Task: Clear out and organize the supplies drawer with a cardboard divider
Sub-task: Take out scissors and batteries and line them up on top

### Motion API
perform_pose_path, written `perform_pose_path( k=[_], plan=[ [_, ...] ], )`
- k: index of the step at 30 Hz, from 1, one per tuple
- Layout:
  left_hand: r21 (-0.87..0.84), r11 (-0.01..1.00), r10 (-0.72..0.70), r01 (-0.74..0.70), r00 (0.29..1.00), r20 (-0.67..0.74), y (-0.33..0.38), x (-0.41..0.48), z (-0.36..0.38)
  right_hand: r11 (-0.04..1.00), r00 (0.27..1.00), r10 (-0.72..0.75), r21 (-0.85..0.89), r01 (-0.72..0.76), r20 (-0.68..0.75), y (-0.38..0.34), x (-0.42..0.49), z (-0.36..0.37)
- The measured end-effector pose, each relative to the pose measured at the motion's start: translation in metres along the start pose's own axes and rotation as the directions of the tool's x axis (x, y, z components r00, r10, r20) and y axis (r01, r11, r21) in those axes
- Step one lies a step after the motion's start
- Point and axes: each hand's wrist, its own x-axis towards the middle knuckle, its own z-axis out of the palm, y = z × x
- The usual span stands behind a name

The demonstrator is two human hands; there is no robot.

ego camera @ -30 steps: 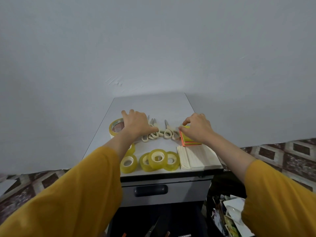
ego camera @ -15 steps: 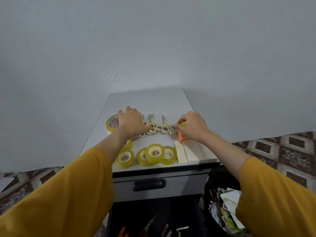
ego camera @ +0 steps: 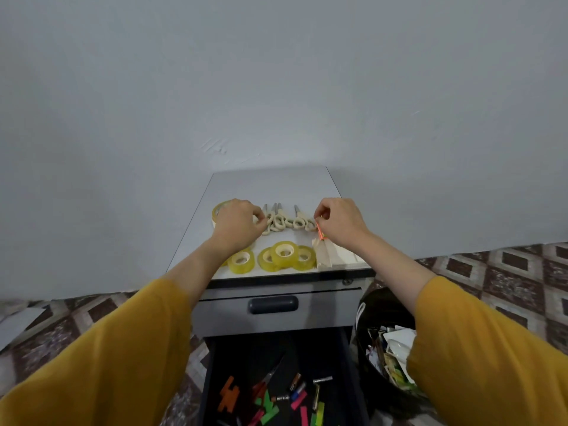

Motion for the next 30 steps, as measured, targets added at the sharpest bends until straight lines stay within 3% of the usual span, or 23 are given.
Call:
perform_pose_path(
  k=[7,13,20,24,30],
  plan=[
    [-0.221,0.975,0.031,-0.031,1.0,-0.006,0.013,-0.069,-0.012,0.997,0.999,-0.049,0.064,0.048,0.007,-0.016,-0.05,0.004],
    [-0.278,0.959,0.004,0.058,0.976,0.216,-0.004,-0.137,0.023,0.989,0.979,-0.054,0.146,0.025,0.198,-0.01,-0.109,0.05],
    [-0.17,0.947,-0.143,0.273,0.83,0.539,-0.046,-0.197,0.092,0.982,0.913,0.072,0.132,-0.136,0.402,0.024,-0.163,0.123],
    [-0.09,0.926,-0.226,0.366,0.73,0.645,-0.074,-0.217,0.126,0.973,0.866,0.124,0.113,-0.203,0.484,0.045,-0.18,0.164],
    [-0.042,0.911,-0.262,0.41,0.656,0.708,-0.109,-0.229,0.165,0.957,0.793,0.189,0.073,-0.281,0.579,0.077,-0.19,0.208]
  ],
)
